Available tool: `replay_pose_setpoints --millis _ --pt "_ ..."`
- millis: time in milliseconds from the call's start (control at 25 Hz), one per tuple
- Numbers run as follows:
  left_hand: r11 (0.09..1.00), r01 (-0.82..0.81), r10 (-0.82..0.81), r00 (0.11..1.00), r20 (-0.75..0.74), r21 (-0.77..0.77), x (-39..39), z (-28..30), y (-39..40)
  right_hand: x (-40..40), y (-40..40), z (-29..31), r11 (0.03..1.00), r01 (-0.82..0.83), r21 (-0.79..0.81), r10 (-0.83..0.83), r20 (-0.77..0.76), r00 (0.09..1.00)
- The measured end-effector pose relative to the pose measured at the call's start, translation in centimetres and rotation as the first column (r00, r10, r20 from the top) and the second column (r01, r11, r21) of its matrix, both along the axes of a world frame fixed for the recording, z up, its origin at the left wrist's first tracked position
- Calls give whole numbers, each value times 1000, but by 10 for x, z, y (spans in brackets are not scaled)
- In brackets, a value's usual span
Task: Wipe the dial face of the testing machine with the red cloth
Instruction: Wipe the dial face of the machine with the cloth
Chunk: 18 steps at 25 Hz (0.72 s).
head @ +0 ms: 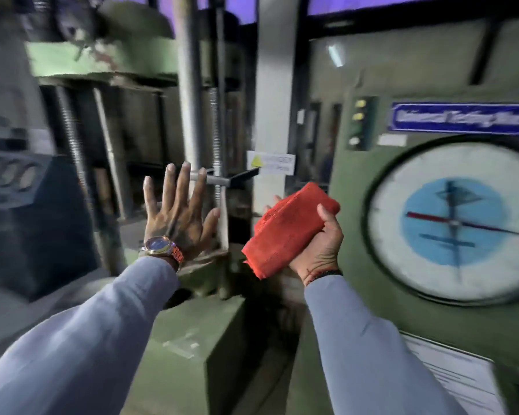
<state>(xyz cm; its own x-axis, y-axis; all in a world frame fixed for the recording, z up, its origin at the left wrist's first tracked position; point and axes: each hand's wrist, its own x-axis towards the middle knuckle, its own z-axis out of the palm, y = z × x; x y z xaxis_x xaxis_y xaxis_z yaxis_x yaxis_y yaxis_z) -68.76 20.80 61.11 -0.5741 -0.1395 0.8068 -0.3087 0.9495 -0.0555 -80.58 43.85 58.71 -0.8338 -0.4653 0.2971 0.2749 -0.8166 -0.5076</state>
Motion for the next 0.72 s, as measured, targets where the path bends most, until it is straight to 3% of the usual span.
replay_pose_setpoints --millis 200,360,480,600,640,720 --pt "960 276 -276 961 -10 -37 -164 17 180 -85 205 19 937 349 -12 -347 67 935" --pt "901 429 -432 900 -51 -56 -279 20 321 -159 343 32 822 560 107 -568 72 820" --pt "878 477 -478 876 -61 -24 -345 19 391 -214 403 47 693 665 279 -700 37 713" --pt "872 489 -489 871 -45 2 -407 14 426 -274 433 54 420 810 409 -851 -135 508" --pt "873 487 -487 872 -46 3 -426 11 431 -291 438 56 278 859 430 -872 -262 414" --pt "877 481 -480 876 -53 13 -464 4 439 -327 439 57 -109 904 413 -808 -566 161"
